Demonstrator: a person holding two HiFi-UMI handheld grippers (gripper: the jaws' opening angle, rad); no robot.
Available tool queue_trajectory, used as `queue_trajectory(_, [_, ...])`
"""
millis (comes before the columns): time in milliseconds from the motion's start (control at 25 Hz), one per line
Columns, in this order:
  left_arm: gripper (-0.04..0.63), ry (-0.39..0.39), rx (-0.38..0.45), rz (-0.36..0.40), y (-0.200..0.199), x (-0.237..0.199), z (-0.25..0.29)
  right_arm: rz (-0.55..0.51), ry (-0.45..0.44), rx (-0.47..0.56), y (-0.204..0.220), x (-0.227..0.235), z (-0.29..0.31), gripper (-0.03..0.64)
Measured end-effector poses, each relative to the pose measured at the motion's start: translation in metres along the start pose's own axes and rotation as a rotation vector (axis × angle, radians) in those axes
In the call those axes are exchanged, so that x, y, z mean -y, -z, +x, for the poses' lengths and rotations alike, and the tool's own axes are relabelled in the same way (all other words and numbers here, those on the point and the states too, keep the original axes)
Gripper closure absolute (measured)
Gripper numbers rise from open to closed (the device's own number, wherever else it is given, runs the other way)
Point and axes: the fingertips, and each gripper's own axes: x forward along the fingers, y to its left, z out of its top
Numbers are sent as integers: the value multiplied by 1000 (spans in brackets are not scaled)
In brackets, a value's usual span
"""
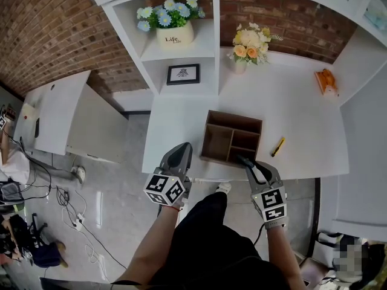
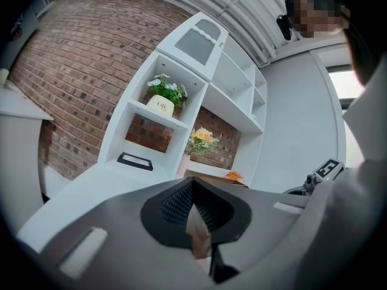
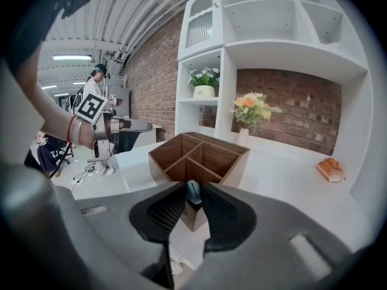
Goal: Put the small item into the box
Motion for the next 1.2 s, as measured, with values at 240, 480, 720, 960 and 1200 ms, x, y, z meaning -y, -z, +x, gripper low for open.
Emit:
queue_trajectory(240, [594,5,8,3,-3,3,-4,25,-25,60,-11,-3,-6,526])
queue_trajectory(480, [594,29,-2,11,-1,14,-10,106,-40,145,-23,-1,-19,529])
queue_trajectory(720, [594,67,8,49,-17,22,-13,193,16,271,-54,25,-31,614])
queue_trajectory(960, [594,82,30,84,-32,27,-21,189,57,318,-71,35,-46,614])
queue_trajectory(1200, [594,83,35,101,-37,31,-33,185,76,352,-79,34,-64,614])
